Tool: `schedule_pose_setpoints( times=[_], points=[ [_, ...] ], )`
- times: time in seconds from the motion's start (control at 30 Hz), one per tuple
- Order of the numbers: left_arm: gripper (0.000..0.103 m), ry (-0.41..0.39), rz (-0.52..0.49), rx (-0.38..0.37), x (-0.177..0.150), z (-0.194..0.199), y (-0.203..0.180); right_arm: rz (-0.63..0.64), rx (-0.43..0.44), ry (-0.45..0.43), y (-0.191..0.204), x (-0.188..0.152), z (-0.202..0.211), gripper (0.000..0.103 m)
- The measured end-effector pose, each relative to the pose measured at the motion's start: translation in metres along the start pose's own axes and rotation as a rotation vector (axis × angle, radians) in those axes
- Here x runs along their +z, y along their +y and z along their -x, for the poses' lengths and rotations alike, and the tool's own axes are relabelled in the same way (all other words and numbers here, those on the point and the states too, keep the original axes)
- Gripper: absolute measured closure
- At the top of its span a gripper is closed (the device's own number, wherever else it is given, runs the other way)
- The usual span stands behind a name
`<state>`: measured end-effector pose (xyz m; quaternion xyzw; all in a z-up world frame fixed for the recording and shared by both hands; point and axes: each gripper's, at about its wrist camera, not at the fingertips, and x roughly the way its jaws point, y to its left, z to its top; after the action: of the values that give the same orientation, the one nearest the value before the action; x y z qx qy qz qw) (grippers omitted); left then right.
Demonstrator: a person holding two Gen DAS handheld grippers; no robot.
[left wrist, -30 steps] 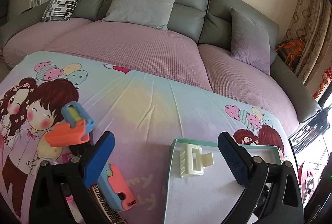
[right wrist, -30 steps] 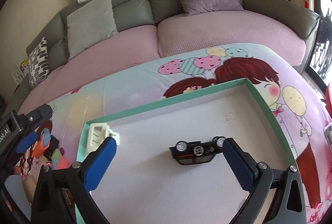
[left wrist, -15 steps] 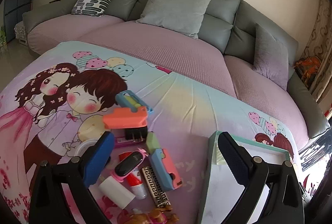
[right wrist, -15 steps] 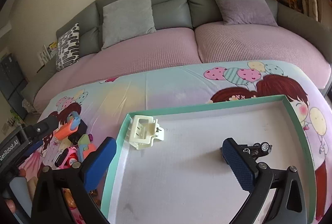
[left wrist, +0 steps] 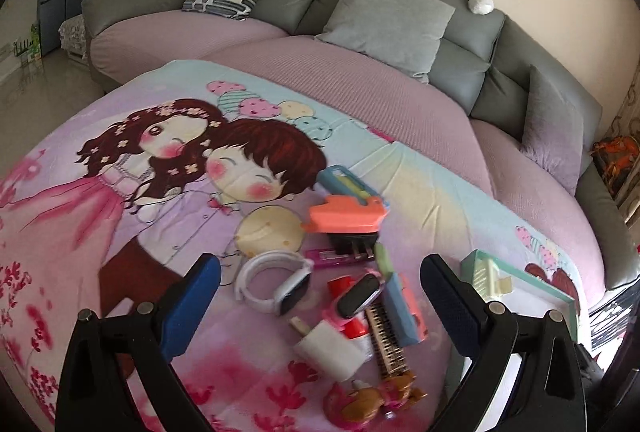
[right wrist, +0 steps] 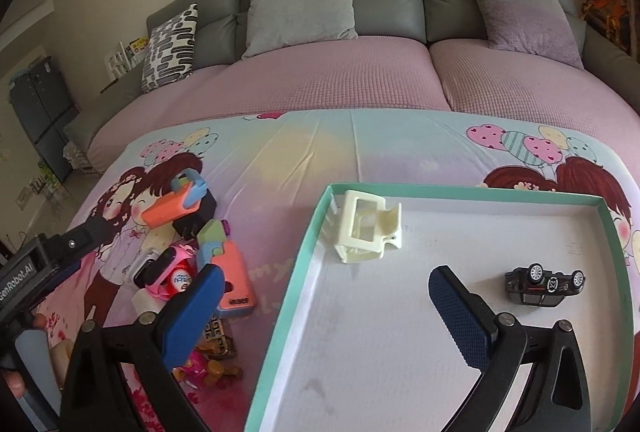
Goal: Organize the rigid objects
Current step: 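Withdraw both tools from the tray back toward the pile, then grasp the white charger with the left tool while the right tool grasps the pink dog figure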
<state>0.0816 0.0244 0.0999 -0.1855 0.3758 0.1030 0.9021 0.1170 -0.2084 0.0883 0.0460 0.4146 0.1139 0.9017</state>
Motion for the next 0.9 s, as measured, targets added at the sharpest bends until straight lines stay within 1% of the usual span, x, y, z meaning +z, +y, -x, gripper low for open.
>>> schedule_pose_setpoints(
  times=[0.13,0.33,0.5,0.57,0.63,0.67,0.73,0.83,0.9],
  points=[
    [0.003,0.066,-0.035,0.055,-0.002,-0.004,0.015,0.068,0.019,0.021,0.025,-0.004,-0.001,0.000],
    [0.003,0.141,-0.055,0.047,-0.008,-0.011,0.033,0.212,0.036,0.098,0.067,-0.022,-0.011,0.000],
    [0.003,0.186,-0.028,-0.009,-0.010,-0.012,0.043,0.282,0.076,0.162,0.091,-0.039,-0.016,0.000],
    [0.003,0.205,-0.063,0.021,-0.013,-0.015,0.042,0.314,0.078,0.174,0.099,-0.043,-0.018,0.000],
    [0.003,0.230,-0.099,0.055,-0.017,-0.020,0.041,0.321,0.085,0.191,0.103,-0.047,-0.020,0.000],
    [0.003,0.250,-0.111,0.056,-0.020,-0.024,0.040,0.320,0.088,0.199,0.103,-0.048,-0.021,0.000],
    [0.003,0.275,-0.128,0.048,-0.023,-0.029,0.039,0.322,0.094,0.204,0.105,-0.050,-0.022,0.000],
    [0.003,0.286,-0.150,0.028,-0.027,-0.033,0.036,0.325,0.095,0.199,0.107,-0.049,-0.022,0.000],
    [0.003,0.295,-0.156,0.019,-0.028,-0.035,0.035,0.321,0.097,0.212,0.108,-0.050,-0.025,0.000]
  ],
)
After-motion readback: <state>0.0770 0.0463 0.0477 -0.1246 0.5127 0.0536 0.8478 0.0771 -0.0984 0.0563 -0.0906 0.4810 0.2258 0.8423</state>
